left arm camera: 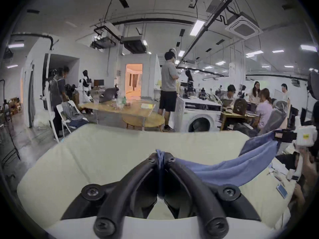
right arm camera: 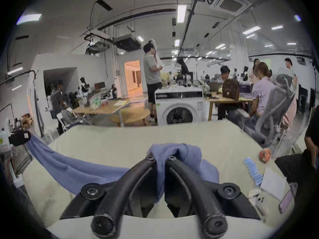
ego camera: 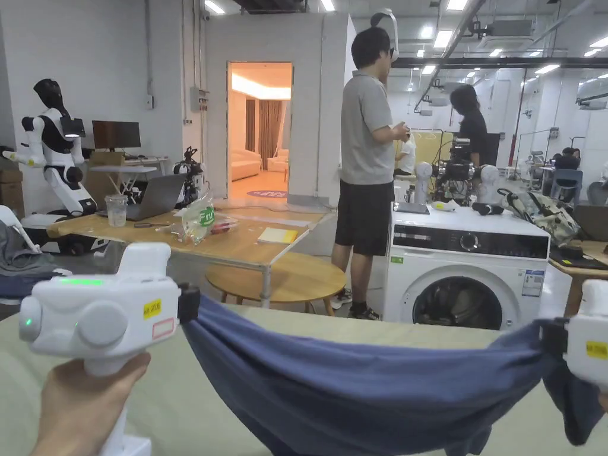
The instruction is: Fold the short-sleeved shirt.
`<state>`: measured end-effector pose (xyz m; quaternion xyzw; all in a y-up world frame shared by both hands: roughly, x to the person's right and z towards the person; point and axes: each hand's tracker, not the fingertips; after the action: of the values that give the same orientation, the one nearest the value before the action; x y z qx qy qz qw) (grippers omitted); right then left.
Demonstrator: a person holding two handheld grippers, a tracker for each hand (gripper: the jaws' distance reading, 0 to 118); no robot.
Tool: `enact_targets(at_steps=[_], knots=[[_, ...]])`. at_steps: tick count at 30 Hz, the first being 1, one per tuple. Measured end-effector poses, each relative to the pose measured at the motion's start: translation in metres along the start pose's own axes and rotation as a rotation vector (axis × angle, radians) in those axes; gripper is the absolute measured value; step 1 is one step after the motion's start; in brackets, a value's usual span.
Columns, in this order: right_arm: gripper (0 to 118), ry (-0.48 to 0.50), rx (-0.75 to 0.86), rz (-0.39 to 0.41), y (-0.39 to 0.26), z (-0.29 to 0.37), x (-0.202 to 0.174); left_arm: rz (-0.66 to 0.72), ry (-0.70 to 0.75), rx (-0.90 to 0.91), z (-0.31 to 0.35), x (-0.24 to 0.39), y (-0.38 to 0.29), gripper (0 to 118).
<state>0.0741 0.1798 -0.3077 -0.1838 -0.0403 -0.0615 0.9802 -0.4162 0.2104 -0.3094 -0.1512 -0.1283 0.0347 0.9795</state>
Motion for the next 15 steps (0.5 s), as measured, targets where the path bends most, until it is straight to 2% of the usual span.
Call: enact_targets(at_steps=[2, 3, 5, 8, 10, 11, 12, 14, 15], knots=[[2, 0.03, -0.098, 0.038, -0.041, 0.013, 0.01, -0.001, -0.028, -0.058, 0.021, 0.0, -0.036, 0], [2, 0.0, -0.117, 0.041, -0.062, 0.021, 0.013, 0.003, -0.068, -0.118, 0.03, -0.002, -0.052, 0], [2, 0.029, -0.2, 0.05, -0.111, 0.041, 0.023, 0.012, -0.076, -0.166, 0.052, -0.005, -0.095, 0], [2, 0.017, -0.294, 0.013, -0.181, 0.07, 0.035, 0.02, -0.087, -0.23, 0.087, -0.007, -0.15, 0], [2, -0.052, -0.325, 0.034, -0.219, 0.097, 0.037, 0.048, -0.12, -0.296, 0.11, -0.013, -0.178, 0], [2, -0.047, -0.362, 0.026, -0.235, 0.109, 0.039, 0.046, -0.104, -0.317, 0.121, -0.014, -0.191, 0], [2, -0.022, -0.389, -0.003, -0.245, 0.12, 0.042, 0.035, -0.111, -0.359, 0.13, -0.014, -0.2, 0], [2, -0.037, -0.388, -0.079, -0.265, 0.145, 0.047, 0.033, -0.111, -0.366, 0.149, -0.02, -0.221, 0], [2, -0.027, -0.406, -0.087, -0.27, 0.153, 0.047, 0.038, -0.105, -0.372, 0.155, -0.023, -0.228, 0]])
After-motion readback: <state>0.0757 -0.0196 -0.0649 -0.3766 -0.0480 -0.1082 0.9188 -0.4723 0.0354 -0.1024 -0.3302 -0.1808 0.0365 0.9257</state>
